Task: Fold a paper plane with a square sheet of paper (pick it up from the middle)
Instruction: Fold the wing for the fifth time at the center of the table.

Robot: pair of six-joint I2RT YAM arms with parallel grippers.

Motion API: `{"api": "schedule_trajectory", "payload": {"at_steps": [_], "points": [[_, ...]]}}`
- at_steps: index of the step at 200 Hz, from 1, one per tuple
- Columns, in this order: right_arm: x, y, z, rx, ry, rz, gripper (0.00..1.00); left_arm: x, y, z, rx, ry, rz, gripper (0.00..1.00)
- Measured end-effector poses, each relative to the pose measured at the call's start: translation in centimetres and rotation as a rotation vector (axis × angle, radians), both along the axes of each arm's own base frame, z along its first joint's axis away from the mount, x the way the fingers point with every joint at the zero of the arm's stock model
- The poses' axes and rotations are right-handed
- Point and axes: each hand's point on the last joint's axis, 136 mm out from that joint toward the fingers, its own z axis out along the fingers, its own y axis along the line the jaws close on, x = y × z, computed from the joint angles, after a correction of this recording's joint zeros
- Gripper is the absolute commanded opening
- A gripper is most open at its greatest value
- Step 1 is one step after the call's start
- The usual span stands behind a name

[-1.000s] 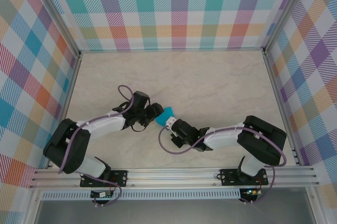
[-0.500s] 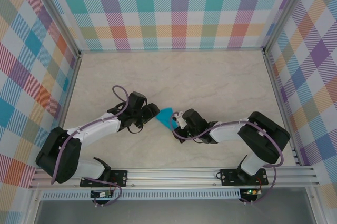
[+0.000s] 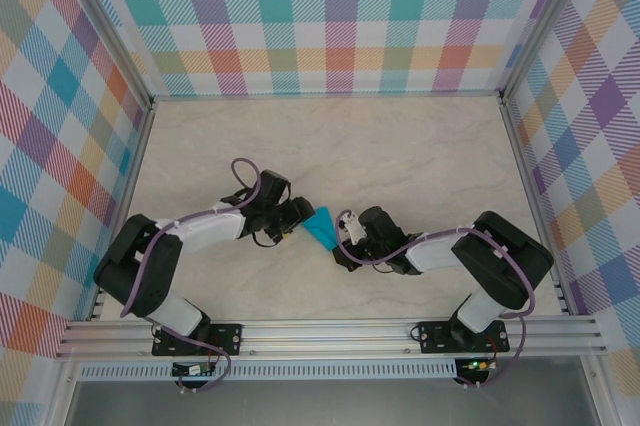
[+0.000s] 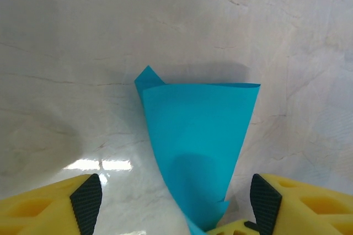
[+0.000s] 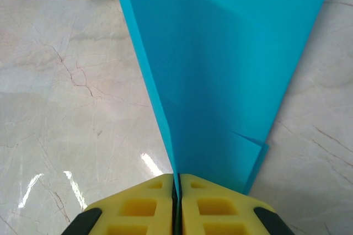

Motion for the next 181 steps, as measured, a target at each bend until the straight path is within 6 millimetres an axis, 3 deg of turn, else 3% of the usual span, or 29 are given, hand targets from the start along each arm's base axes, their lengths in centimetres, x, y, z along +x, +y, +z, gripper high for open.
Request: {"api": "schedule_trajectory", "payload": {"at_steps": [26, 61, 89, 181], "points": [[-0.1, 0.0, 0.0, -0.003, -0.015, 0.018, 0.12, 0.5, -0.9, -1.0, 0.0, 0.044, -0.015, 0.53], [-0.1, 0.0, 0.0, -0.01, -0.033, 0.035, 0.18, 0.8, -1.2, -1.6, 0.022, 0.086, -0.019, 0.19], [0.0, 0.3, 0.2, -0.017, -0.032, 0.053, 0.23, 0.5, -1.0, -1.6, 0.039, 0.108, -0.018, 0.06], [0.3, 0.9, 0.8, -0.046, -0.025, 0.071, 0.23, 0.0, -0.6, -1.9, 0.057, 0.141, -0.012, 0.0]]}}
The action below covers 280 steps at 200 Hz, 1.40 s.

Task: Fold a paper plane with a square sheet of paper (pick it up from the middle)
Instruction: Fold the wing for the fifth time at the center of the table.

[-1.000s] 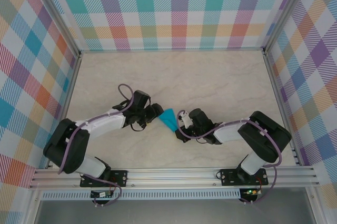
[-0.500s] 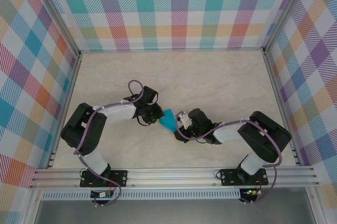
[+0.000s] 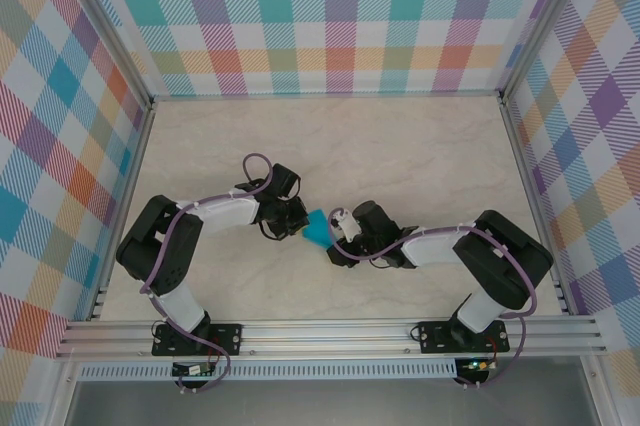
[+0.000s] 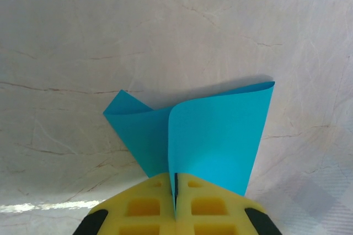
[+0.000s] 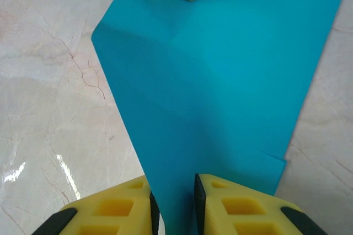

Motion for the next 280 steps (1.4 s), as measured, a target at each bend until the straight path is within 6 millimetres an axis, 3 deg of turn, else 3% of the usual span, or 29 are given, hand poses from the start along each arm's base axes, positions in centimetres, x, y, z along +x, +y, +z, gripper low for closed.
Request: {"api": "schedule_trajectory", "payload": {"at_steps": [34, 60, 70, 100, 170, 221, 280], "points": [[0.1, 0.0, 0.0, -0.007, -0.007, -0.002, 0.14, 0.0, 0.0, 0.0, 0.0, 0.0, 0.0, 0.02], [0.0, 0.0, -0.1, -0.008, -0.002, -0.005, 0.1, 0.0, 0.1, 0.0, 0.005, 0.002, 0.004, 0.14], [0.0, 0.0, -0.1, -0.007, 0.0, -0.005, 0.1, 0.0, 0.3, -0.1, 0.017, 0.001, 0.007, 0.25], [-0.1, 0.0, -0.5, -0.004, 0.033, -0.018, 0.09, -0.2, 1.5, 0.5, 0.062, -0.012, 0.033, 0.35], [0.5, -0.3, -0.6, 0.094, 0.178, -0.112, 0.02, -0.6, 4.0, 4.2, 0.101, -0.134, 0.093, 0.38], [1.3, -1.1, -0.4, 0.177, 0.29, -0.18, 0.01, -0.9, 4.8, 4.9, 0.111, -0.156, 0.115, 0.37], [2.0, -2.7, -0.4, 0.25, 0.383, -0.28, 0.01, -1.1, 4.6, 4.2, 0.084, -0.158, 0.115, 0.32]]}}
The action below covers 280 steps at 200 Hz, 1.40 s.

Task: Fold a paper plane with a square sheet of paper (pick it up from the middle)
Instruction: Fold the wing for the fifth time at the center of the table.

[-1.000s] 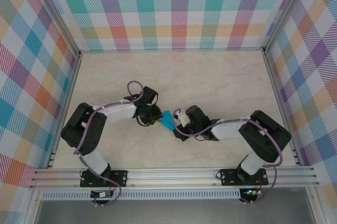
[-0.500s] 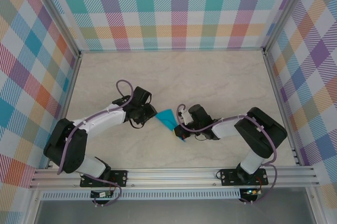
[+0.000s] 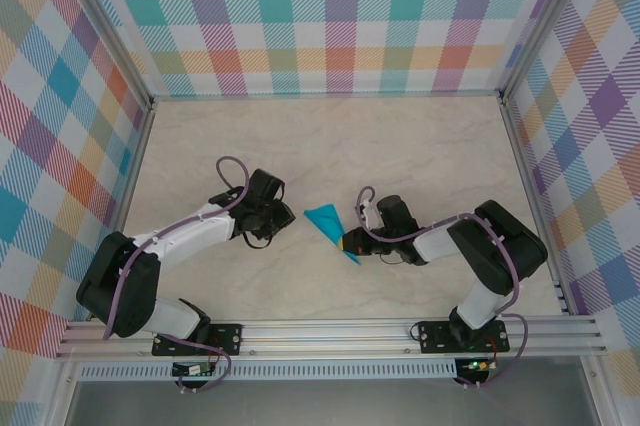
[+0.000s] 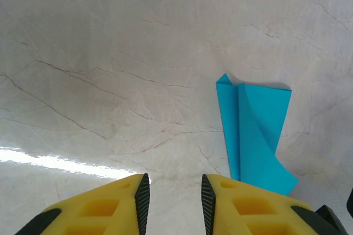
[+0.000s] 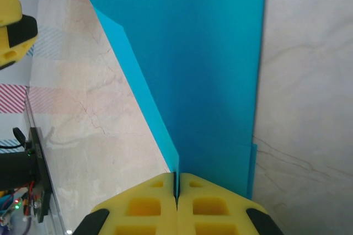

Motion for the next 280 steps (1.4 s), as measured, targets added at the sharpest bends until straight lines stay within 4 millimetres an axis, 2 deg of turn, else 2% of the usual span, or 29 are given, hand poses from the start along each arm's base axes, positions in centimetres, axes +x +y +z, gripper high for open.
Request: {"api": "schedule_trajectory", "payload": {"at_steps": [94, 130, 168, 183, 198, 213, 249, 280], "points": [[0.6, -0.3, 0.0, 0.101, 0.135, -0.038, 0.0, 1.2, -2.3, 0.8, -0.11, -0.053, -0.034, 0.25], [0.9, -0.8, -0.1, 0.12, 0.194, -0.08, 0.0, 1.6, -4.2, 0.9, -0.157, -0.079, -0.072, 0.25], [1.0, -1.0, -0.1, 0.139, 0.243, -0.107, 0.0, 1.3, -6.3, -0.2, -0.171, -0.067, -0.125, 0.24], [0.9, -0.9, -0.1, 0.146, 0.251, -0.101, 0.0, 1.4, -7.0, -0.6, -0.168, -0.06, -0.139, 0.32], [0.8, -0.9, -0.1, 0.144, 0.246, -0.089, 0.0, 1.6, -7.6, -0.9, -0.164, -0.054, -0.146, 0.35], [0.7, -0.9, -0.1, 0.135, 0.234, -0.073, 0.0, 1.9, -7.9, -1.0, -0.158, -0.05, -0.147, 0.45], [0.5, -1.0, -0.1, 0.121, 0.223, -0.04, 0.0, 3.2, -8.9, -1.0, -0.17, -0.044, -0.131, 0.45], [0.5, -1.2, -0.1, 0.148, 0.248, -0.058, 0.0, 3.3, -9.2, -1.1, -0.185, -0.044, -0.13, 0.44]]}}
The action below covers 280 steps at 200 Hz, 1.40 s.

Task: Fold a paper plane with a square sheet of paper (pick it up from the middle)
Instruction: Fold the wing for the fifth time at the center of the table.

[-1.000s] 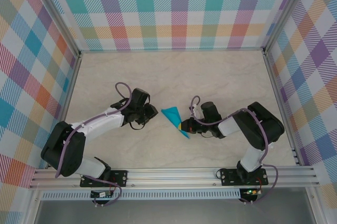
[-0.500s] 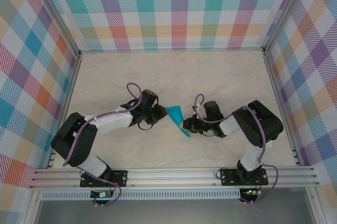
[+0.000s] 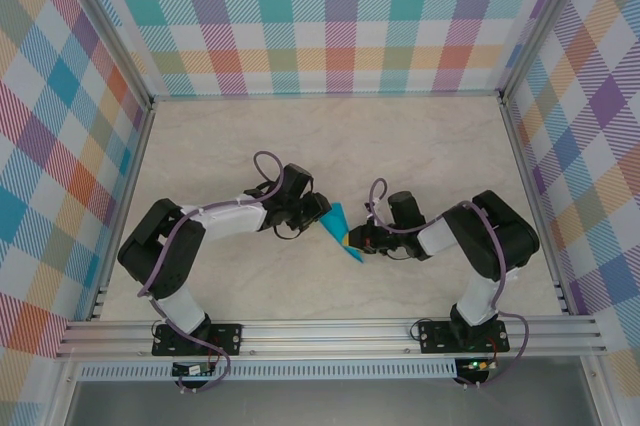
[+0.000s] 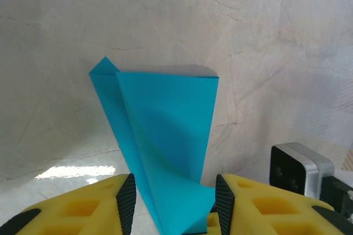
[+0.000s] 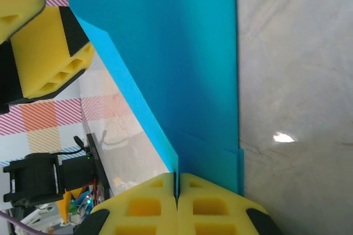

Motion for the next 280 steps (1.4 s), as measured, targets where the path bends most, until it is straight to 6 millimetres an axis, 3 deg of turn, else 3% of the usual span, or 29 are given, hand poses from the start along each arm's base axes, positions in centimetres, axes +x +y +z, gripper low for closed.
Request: {"api": "schedule_trajectory", "payload": {"at_steps": [83, 138, 180, 233, 280], "points": [[0.4, -0.5, 0.1, 0.06, 0.072, -0.054, 0.0, -0.4, -0.4, -0.2, -0.047, -0.022, -0.008, 0.33], [0.6, -0.4, 0.2, 0.084, 0.077, -0.055, 0.0, -0.6, -3.7, 1.6, -0.159, -0.091, -0.089, 0.34], [0.8, -0.2, 0.3, 0.099, 0.078, -0.057, 0.0, -0.7, -4.9, 0.0, -0.176, -0.079, -0.12, 0.36], [1.0, -0.2, 0.3, 0.096, 0.082, -0.061, 0.0, -0.8, -6.1, 0.5, -0.207, -0.115, -0.143, 0.38], [1.2, -0.2, -0.1, 0.044, 0.097, -0.047, 0.03, -0.9, -6.1, -1.9, -0.179, -0.079, -0.142, 0.39]]}}
